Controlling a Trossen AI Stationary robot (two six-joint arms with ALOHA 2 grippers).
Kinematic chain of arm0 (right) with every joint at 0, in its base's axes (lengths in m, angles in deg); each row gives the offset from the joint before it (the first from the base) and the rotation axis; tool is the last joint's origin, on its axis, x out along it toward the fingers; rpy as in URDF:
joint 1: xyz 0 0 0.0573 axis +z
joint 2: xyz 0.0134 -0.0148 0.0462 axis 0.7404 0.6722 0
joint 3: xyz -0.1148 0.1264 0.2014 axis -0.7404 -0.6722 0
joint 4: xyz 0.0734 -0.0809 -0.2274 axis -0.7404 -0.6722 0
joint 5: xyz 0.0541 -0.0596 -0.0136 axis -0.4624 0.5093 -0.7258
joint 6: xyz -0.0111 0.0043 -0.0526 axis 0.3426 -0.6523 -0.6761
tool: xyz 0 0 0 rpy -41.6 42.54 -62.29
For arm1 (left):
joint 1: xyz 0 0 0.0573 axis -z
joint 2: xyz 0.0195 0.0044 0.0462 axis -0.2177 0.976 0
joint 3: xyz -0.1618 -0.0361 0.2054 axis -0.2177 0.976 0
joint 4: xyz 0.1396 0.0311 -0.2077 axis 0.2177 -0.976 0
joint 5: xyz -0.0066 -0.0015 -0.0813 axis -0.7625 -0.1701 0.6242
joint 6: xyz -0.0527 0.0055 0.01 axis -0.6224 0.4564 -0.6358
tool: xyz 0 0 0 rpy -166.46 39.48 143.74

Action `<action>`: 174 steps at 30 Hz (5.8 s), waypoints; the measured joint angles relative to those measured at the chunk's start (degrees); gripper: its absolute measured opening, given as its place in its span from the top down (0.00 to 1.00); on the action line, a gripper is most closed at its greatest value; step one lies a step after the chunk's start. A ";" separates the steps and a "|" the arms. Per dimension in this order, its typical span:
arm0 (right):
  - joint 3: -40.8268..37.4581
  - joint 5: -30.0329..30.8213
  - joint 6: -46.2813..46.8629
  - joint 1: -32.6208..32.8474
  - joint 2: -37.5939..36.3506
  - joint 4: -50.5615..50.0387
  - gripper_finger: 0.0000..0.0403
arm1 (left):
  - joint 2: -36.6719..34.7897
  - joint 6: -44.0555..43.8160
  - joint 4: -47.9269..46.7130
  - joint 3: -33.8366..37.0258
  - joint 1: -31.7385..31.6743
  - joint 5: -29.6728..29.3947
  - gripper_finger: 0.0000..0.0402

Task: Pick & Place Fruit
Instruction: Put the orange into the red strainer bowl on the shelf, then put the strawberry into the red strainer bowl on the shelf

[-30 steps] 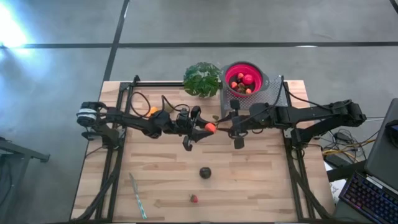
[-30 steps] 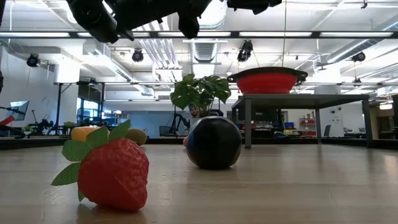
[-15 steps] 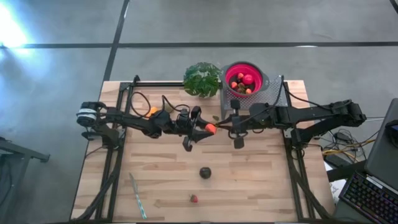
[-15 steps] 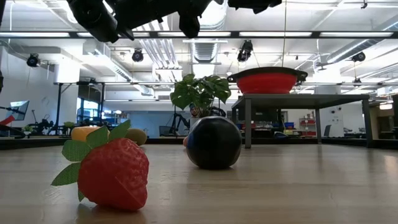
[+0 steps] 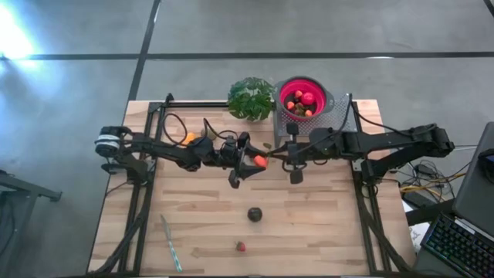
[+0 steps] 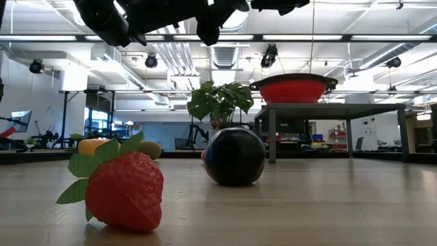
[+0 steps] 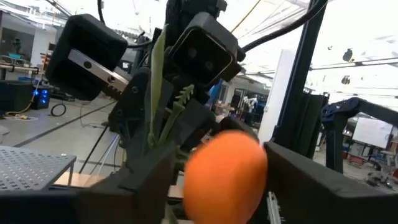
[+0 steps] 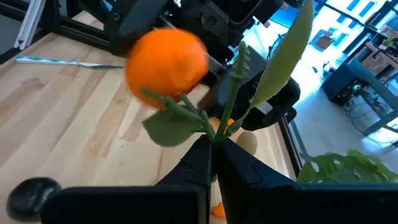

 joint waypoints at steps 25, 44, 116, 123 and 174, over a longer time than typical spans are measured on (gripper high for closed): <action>36.51 14.10 8.39 -24.66 5.42 -55.15 0.98 | 0.00 1.22 -2.38 -0.11 -0.04 -2.99 0.22; 44.44 12.66 6.00 -40.62 22.94 -66.51 0.98 | 0.00 1.02 -4.77 -0.11 -0.02 -3.02 0.22; 57.07 12.79 8.76 -38.08 25.54 -79.93 0.60 | 0.00 1.00 -8.22 -0.11 -0.02 -3.04 0.22; 56.99 12.17 12.81 -30.33 20.65 -79.86 0.65 | 0.00 0.96 -12.09 -0.11 -0.02 -2.99 0.22; 20.77 12.87 23.36 -5.83 -0.44 -57.82 0.62 | -0.02 1.83 -54.27 -1.20 35.03 -22.32 0.26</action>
